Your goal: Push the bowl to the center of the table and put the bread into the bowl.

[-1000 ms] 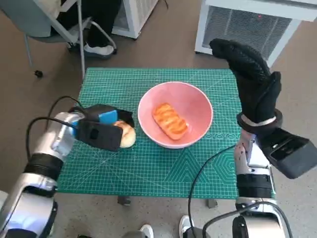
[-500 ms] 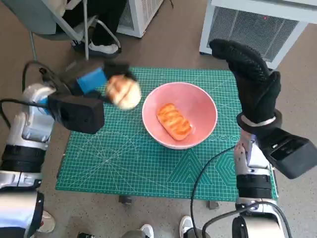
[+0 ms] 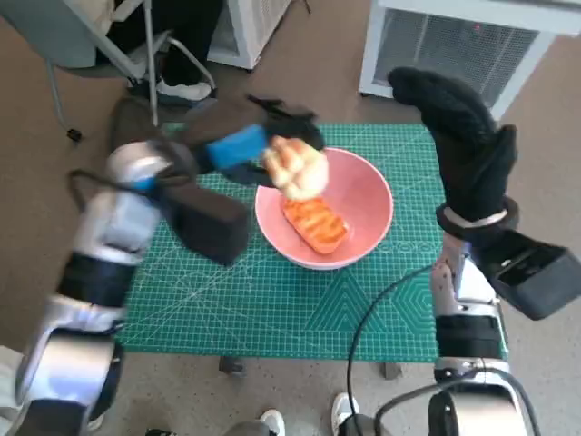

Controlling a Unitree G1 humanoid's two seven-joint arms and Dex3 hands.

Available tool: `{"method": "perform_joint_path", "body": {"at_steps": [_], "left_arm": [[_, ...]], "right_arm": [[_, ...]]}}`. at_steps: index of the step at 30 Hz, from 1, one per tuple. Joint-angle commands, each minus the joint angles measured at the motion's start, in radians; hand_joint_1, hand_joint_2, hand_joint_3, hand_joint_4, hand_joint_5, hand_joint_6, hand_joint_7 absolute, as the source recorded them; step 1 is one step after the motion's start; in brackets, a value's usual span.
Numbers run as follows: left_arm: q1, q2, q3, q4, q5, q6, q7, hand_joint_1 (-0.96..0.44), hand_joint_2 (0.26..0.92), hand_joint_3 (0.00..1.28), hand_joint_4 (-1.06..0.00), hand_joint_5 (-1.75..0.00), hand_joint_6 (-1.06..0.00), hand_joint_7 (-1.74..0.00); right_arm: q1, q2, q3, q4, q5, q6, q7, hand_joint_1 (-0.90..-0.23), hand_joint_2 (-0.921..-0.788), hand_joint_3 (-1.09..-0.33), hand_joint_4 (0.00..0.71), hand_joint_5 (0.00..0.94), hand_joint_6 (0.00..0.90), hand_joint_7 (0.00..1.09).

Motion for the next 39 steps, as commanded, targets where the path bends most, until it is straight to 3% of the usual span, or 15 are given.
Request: {"method": "perform_joint_path", "body": {"at_steps": [1,7,18,29,39], "left_arm": [[-0.036,-0.032,-0.037,0.046,0.015,0.029,-0.047,-0.08,0.913,0.07,-0.41,-0.21,-0.47,-0.30],[-0.038,-0.049,-0.069,0.082,0.047,0.043,-0.050,-0.24,0.920,0.03,-0.21,-0.02,-0.39,-0.05],[-0.010,-0.068,-0.047,0.120,-0.004,0.038,-0.055,-0.41,0.921,0.06,-0.05,0.00,-0.24,0.00],[0.034,-0.076,0.073,0.084,-0.188,0.008,-0.053,-0.44,0.921,0.06,-0.03,0.00,-0.22,-0.01],[0.141,-0.153,0.238,0.000,-0.391,-0.078,0.051,-0.47,0.921,0.13,-0.12,-0.03,-0.29,-0.04]], "right_arm": [[-0.005,-0.002,-0.001,0.021,0.000,-0.003,0.008,-0.556,-0.921,-0.804,0.250,0.013,-0.001,0.61],[0.002,-0.004,0.000,0.003,-0.001,0.005,0.001,-0.556,-0.921,-0.802,0.249,0.012,-0.001,0.61],[0.005,-0.012,-0.002,-0.019,-0.011,0.007,-0.007,-0.554,-0.921,-0.814,0.245,0.010,-0.001,0.60],[-0.010,-0.010,-0.004,-0.026,-0.006,0.019,-0.019,-0.561,-0.921,-0.808,0.247,0.012,-0.001,0.60],[-0.036,-0.003,-0.004,-0.026,0.005,0.028,-0.020,-0.567,-0.921,-0.789,0.254,0.015,-0.001,0.61]]}}
